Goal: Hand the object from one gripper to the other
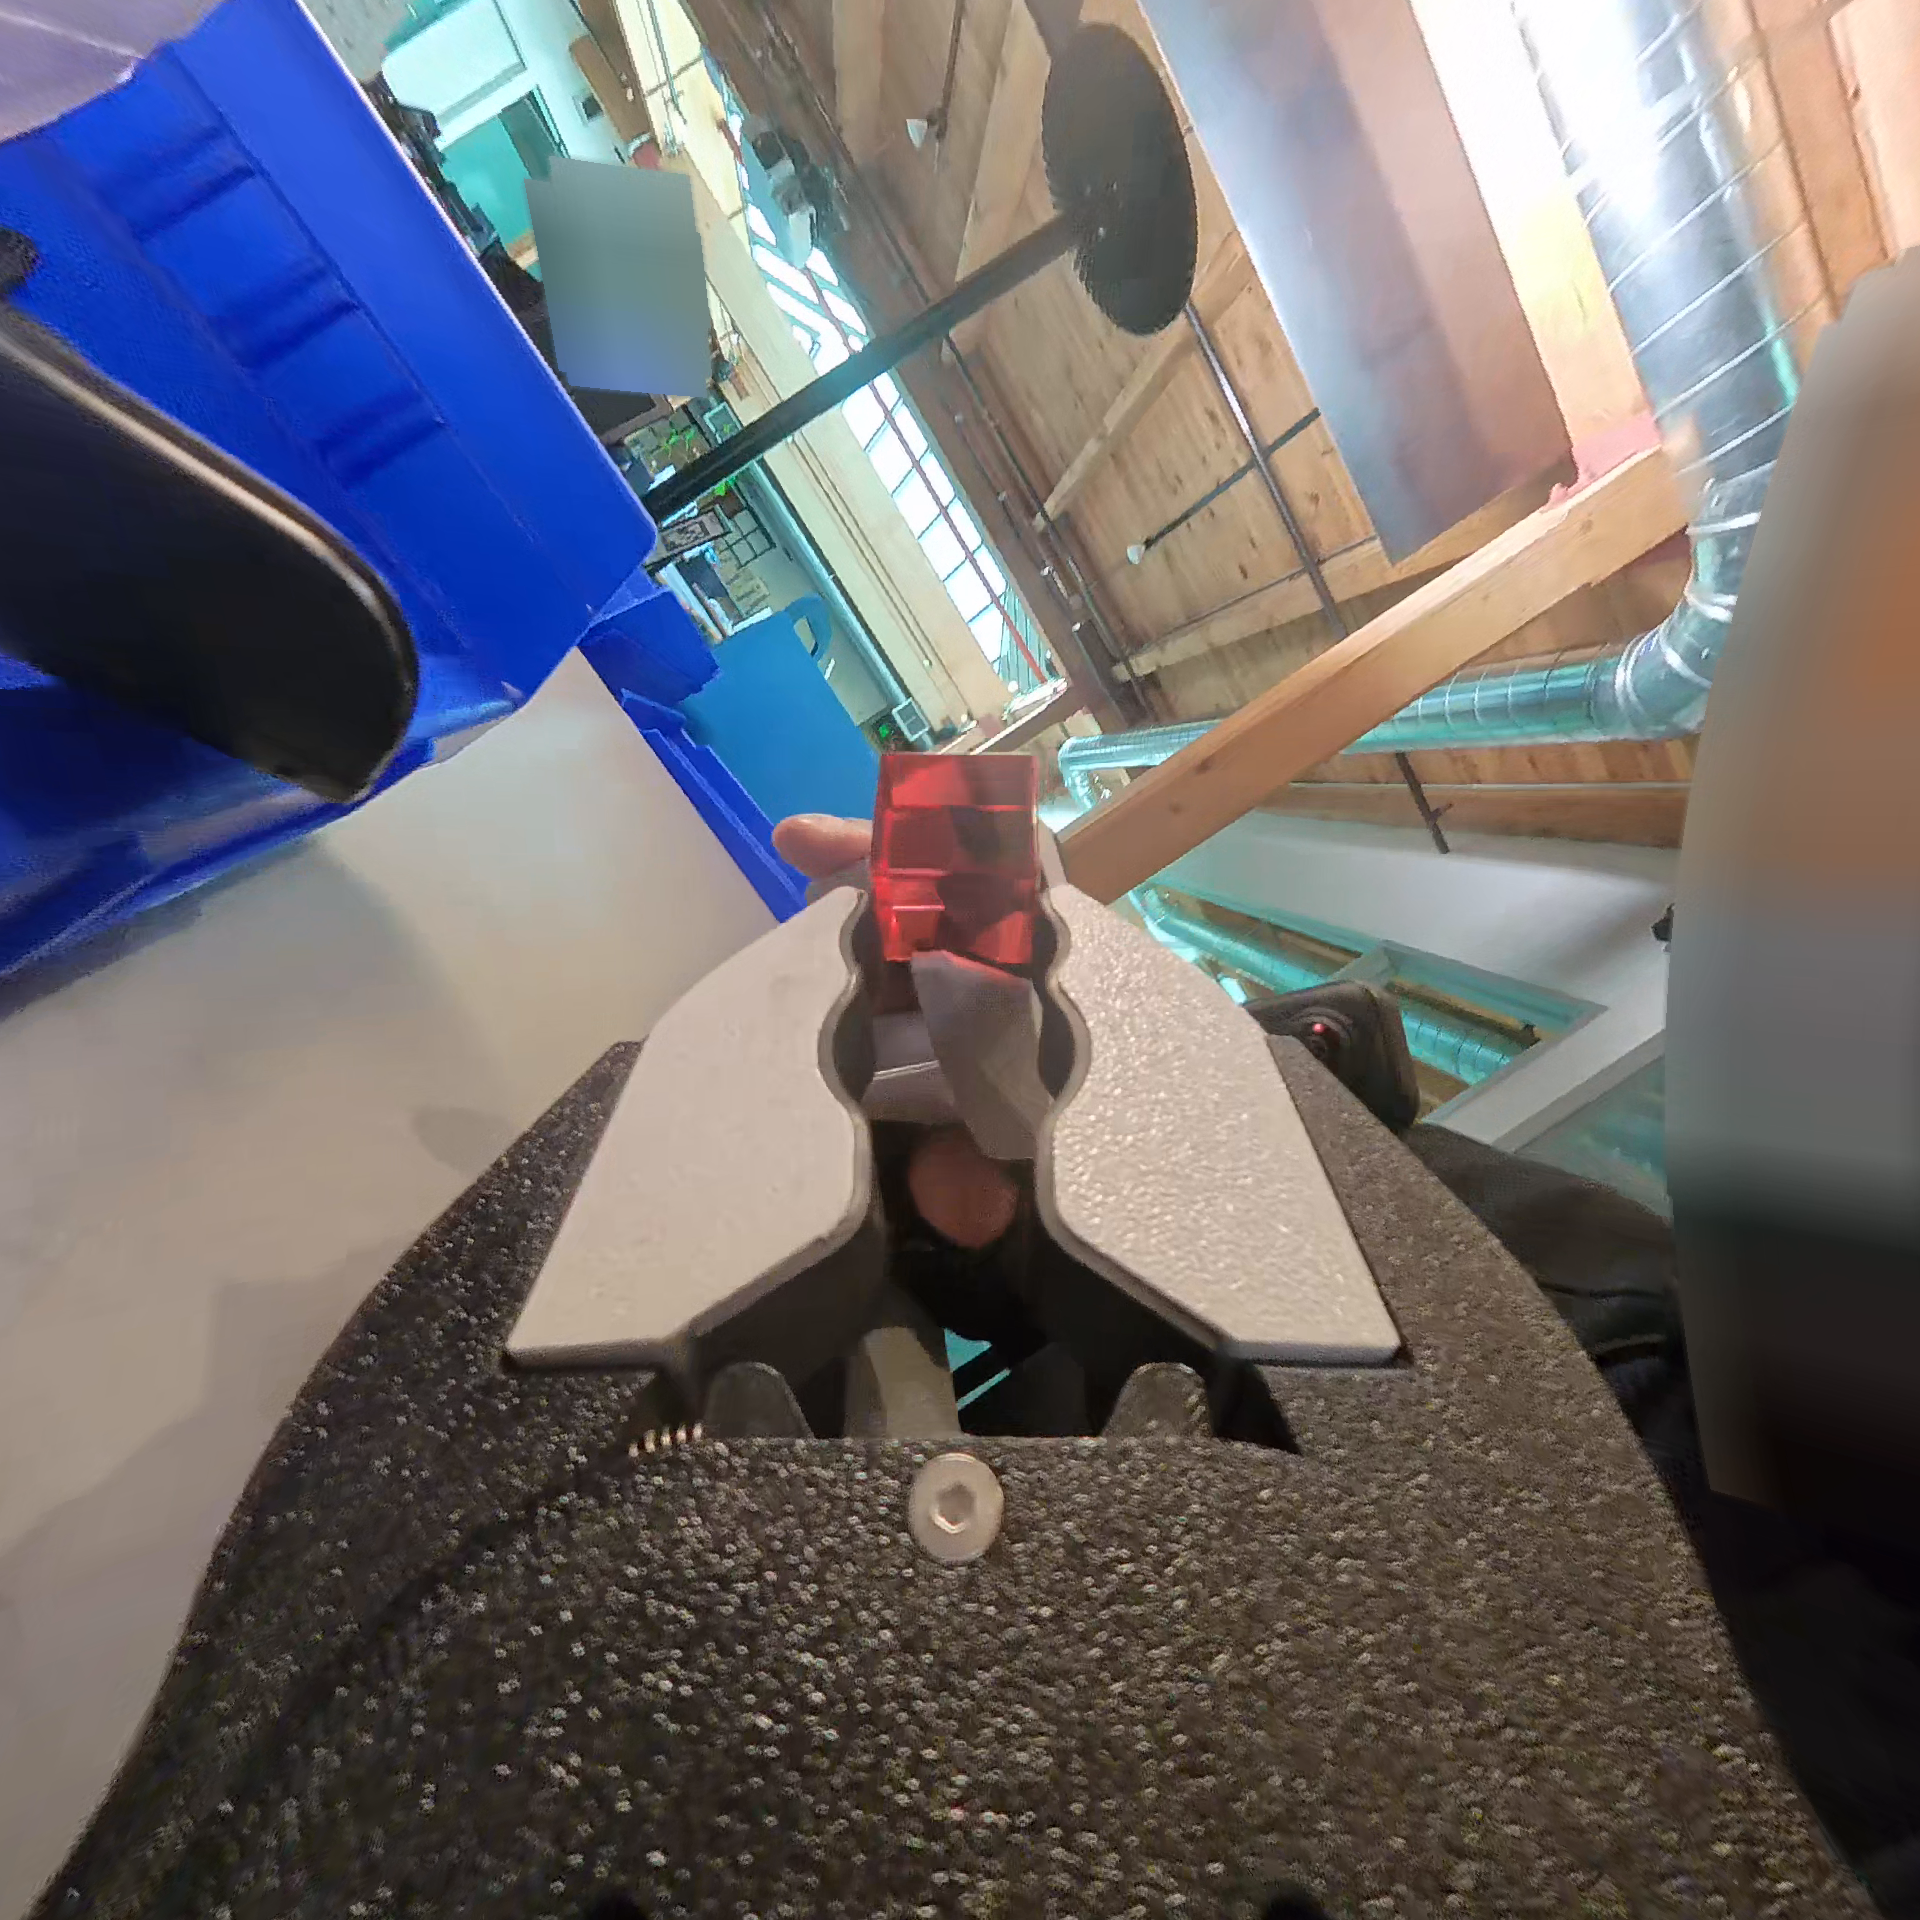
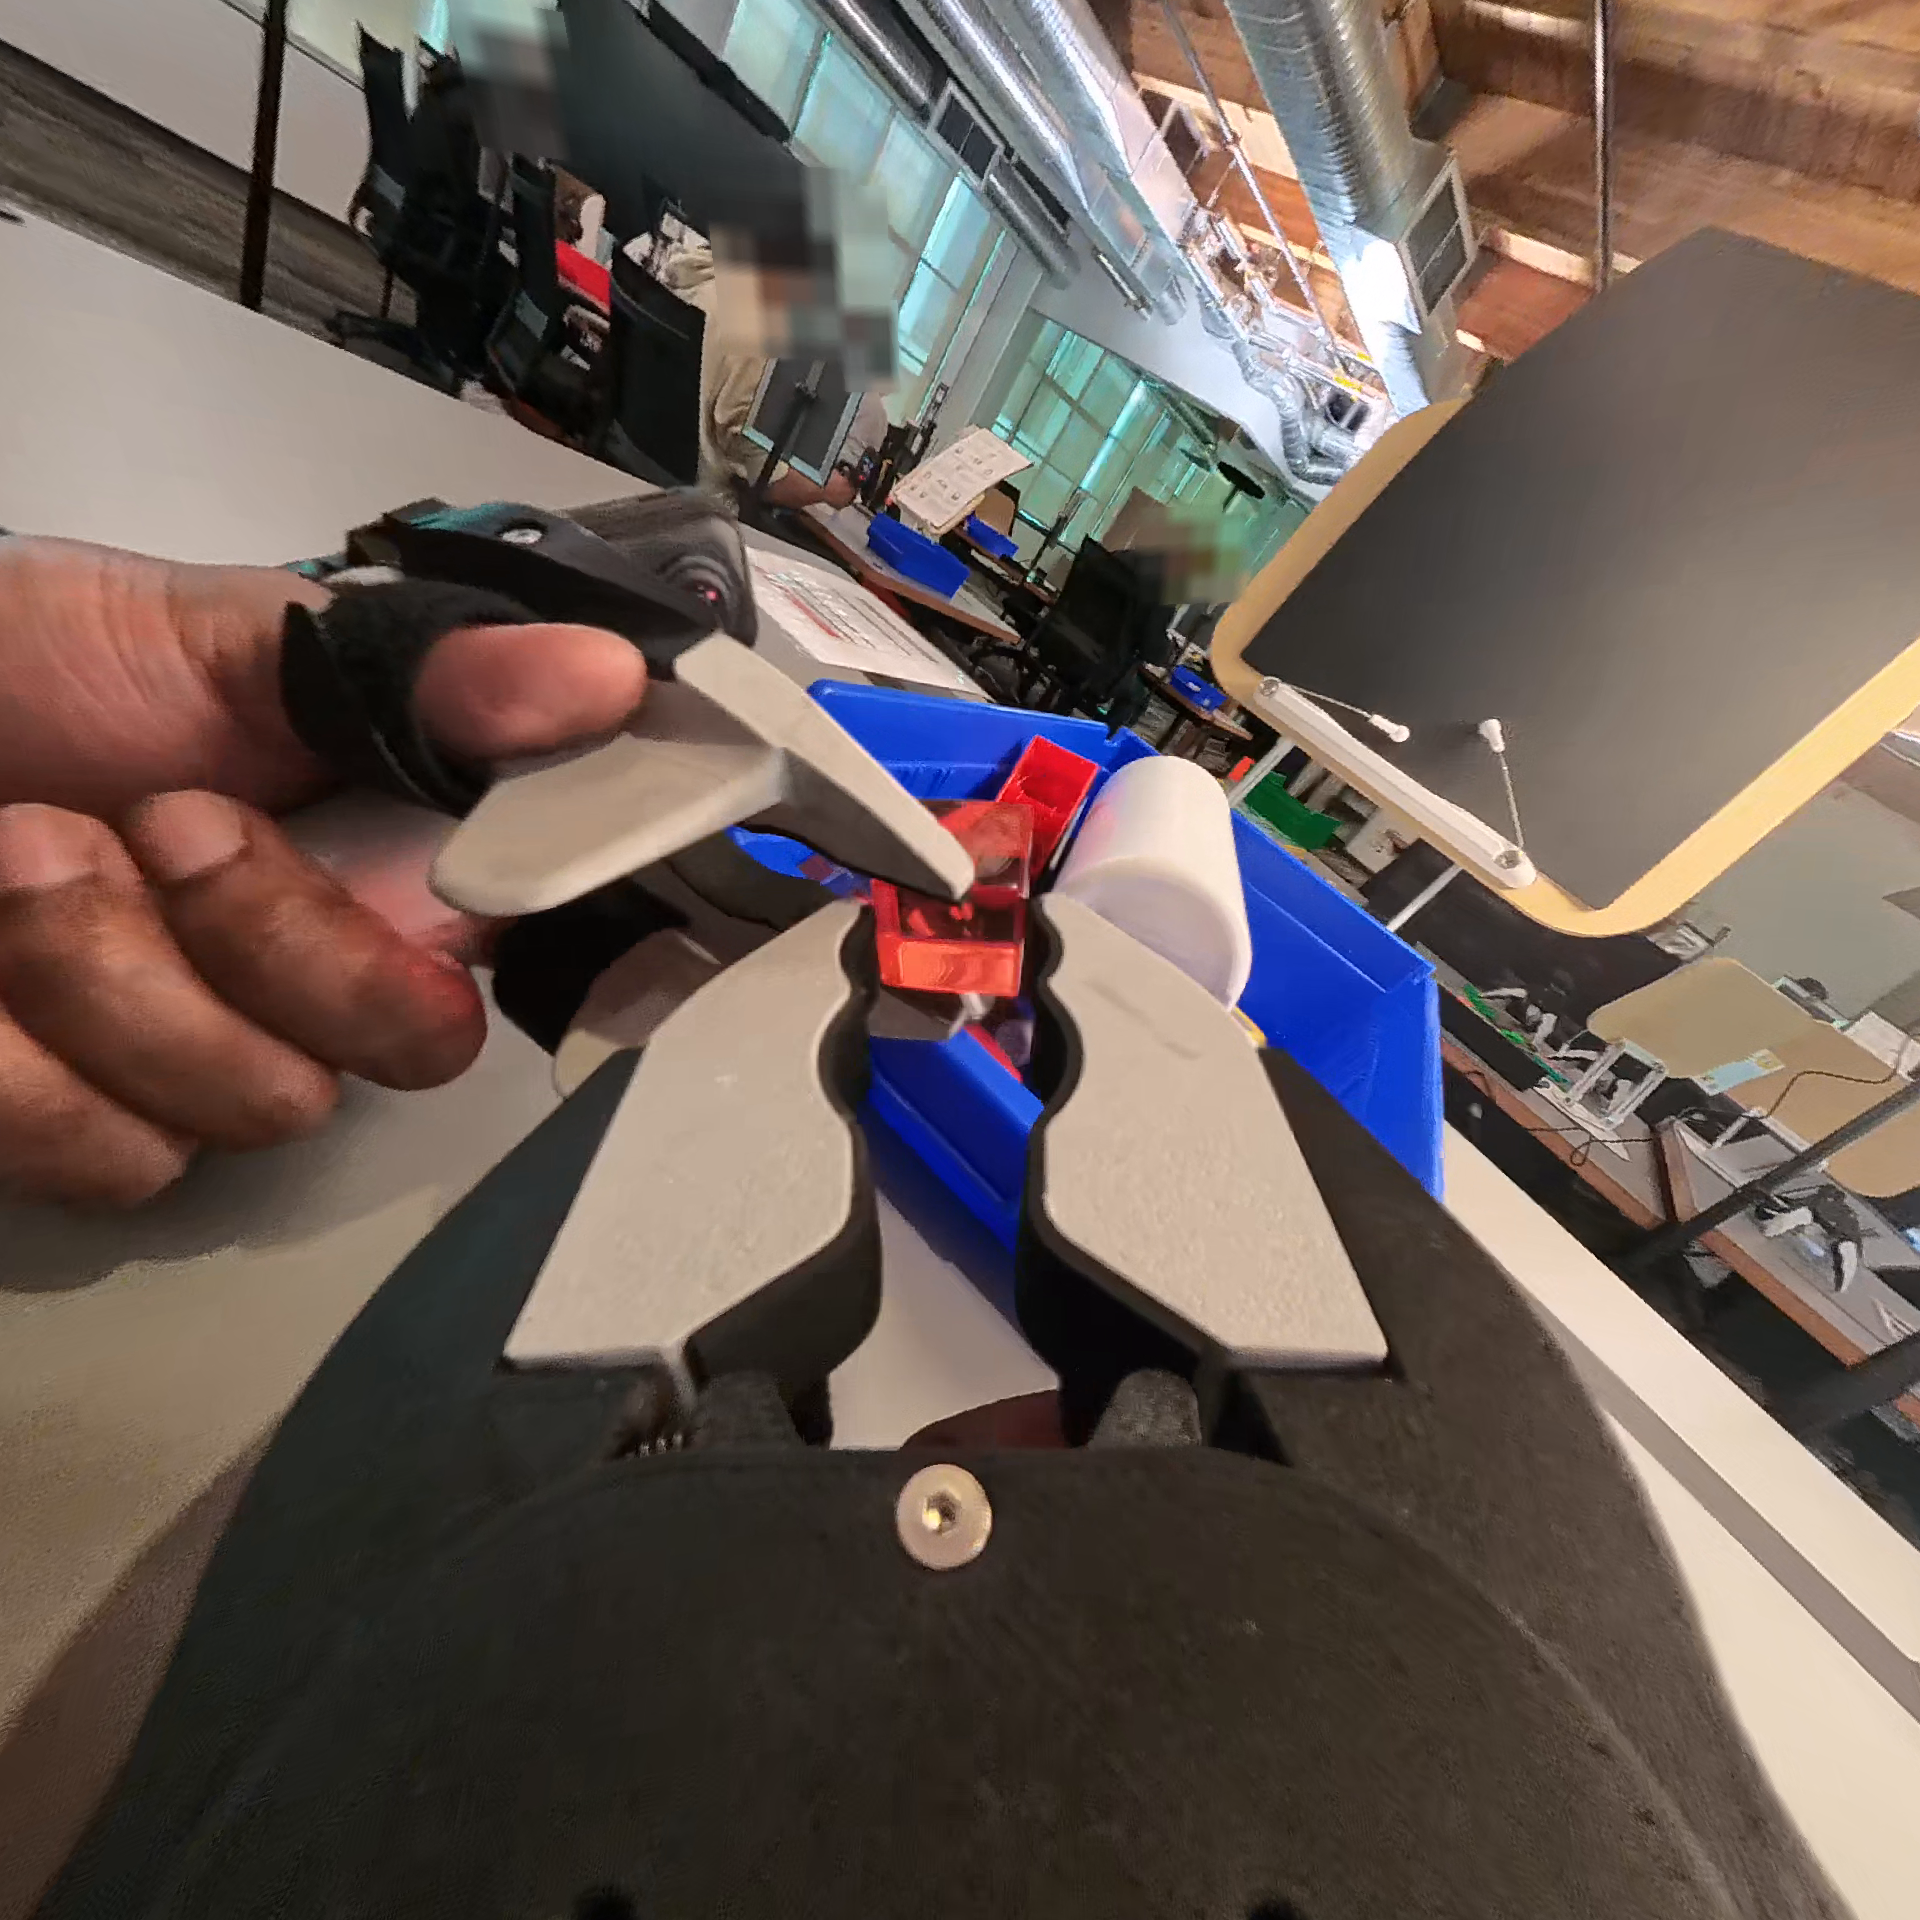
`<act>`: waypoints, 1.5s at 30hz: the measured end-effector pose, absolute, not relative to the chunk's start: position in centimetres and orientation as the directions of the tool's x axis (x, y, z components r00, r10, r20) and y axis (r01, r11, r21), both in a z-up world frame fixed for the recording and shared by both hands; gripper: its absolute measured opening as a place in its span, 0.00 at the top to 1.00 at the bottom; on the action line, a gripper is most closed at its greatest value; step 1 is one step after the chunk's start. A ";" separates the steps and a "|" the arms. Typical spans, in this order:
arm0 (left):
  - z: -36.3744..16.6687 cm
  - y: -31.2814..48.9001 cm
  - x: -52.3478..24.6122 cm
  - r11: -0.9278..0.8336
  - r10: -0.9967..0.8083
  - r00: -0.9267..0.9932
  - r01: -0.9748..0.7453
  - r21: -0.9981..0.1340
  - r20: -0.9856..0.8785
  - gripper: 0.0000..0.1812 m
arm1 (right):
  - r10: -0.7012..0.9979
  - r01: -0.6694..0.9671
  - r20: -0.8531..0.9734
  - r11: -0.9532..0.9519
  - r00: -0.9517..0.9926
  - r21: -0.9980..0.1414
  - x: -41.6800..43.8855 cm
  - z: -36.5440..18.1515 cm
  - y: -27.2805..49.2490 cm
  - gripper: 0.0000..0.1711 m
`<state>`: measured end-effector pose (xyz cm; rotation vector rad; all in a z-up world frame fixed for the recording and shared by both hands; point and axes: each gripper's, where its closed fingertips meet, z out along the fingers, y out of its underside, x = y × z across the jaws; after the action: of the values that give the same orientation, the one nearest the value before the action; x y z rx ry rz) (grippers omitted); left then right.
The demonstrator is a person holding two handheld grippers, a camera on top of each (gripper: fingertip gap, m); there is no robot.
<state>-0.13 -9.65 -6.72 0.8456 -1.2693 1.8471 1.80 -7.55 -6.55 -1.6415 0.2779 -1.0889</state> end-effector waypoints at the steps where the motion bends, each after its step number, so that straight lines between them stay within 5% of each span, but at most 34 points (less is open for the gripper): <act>1: -6.8 -9.7 -0.2 -0.229 0.186 -0.531 -0.842 -0.489 0.827 0.85 | -0.654 0.340 0.507 -0.376 0.561 -0.862 1.8 -6.6 -7.6 0.85; 7: -6.2 -9.2 0.1 -0.157 0.062 -0.725 -0.686 -0.711 0.686 0.74 | -0.608 0.317 0.472 -0.351 0.639 -0.881 1.6 -7.0 -7.9 0.84; 12: -6.1 -8.2 1.3 0.021 -0.254 -0.957 -0.152 -0.988 0.142 0.69 | -0.559 0.223 0.361 -0.300 0.746 -0.927 1.4 -7.8 -7.7 0.85; 17: -5.3 -7.1 2.2 0.245 -0.406 -0.822 0.323 -0.914 -0.399 0.74 | -0.564 0.038 0.146 -0.199 0.813 -0.979 2.0 -8.3 -8.0 0.85; 23: -7.0 -7.6 2.4 0.292 -0.466 -0.869 0.026 -0.956 -0.166 0.75 | -0.607 0.175 0.445 -0.452 0.658 -0.875 3.3 -9.5 -8.8 0.85; 30: -10.3 -8.0 2.4 0.407 -0.470 -0.872 -0.077 -0.910 -0.136 0.75 | -0.489 0.320 0.677 -0.625 0.550 -0.712 2.3 -10.4 -7.1 0.85; 36: -11.1 -8.2 1.9 0.424 -0.439 -0.890 -0.080 -0.902 -0.127 0.84 | -0.380 0.407 0.827 -0.736 0.414 -0.542 2.2 -10.6 -7.3 0.85; 41: -10.3 -8.3 2.1 0.437 -0.414 -0.852 0.122 -0.891 -0.320 0.85 | -0.441 0.336 0.708 -0.660 0.552 -0.672 2.1 -10.8 -7.7 0.82; 45: -9.4 -7.8 2.8 0.497 -0.395 -0.711 0.367 -0.786 -0.582 0.85 | -0.509 0.110 0.385 -0.488 0.770 -0.866 2.0 -11.1 -8.6 0.81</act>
<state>2.82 -7.83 -9.35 0.0387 -3.2952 2.1245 2.04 -8.62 -11.06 -1.9492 0.3016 -0.7670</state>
